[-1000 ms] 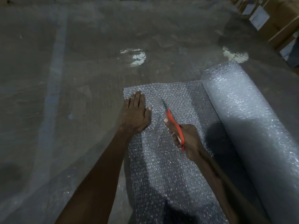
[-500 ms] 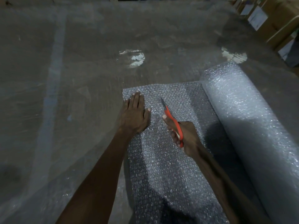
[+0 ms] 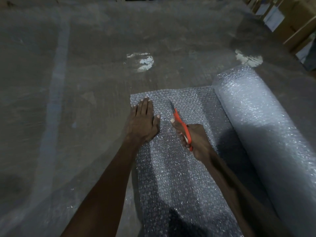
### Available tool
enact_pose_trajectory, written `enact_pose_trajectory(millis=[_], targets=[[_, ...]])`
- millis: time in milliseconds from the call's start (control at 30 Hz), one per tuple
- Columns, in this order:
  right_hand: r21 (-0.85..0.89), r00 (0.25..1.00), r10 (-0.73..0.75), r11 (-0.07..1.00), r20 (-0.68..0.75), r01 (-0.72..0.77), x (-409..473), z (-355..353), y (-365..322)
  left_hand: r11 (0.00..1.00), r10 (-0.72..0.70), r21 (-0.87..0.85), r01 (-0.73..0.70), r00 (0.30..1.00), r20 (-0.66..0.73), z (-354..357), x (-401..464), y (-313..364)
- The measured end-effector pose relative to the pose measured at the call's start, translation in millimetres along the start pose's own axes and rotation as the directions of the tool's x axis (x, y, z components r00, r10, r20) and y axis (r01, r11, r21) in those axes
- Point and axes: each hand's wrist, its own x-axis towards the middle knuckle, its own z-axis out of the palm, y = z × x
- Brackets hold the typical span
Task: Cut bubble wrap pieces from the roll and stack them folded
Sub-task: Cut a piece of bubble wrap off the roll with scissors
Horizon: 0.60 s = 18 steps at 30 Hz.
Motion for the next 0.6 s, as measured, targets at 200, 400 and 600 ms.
enact_pose_trajectory(millis=[200, 400, 600], targets=[[0.014, 1.0, 0.006, 1.0, -0.008, -0.006, 2, 2, -1, 1.0, -0.001, -0.002, 0.001, 1.0, -0.003, -1, -1, 1], [-0.001, 1.0, -0.002, 1.0, -0.013, 0.002, 8, 5, -4, 1.0, -0.003, -0.003, 0.003, 1.0, 0.001, -1, 0, 1], [-0.009, 1.0, -0.005, 1.0, -0.011, 0.005, 12, 5, -6, 1.0, -0.005, 0.0, 0.005, 1.0, -0.006, -2, -1, 2]])
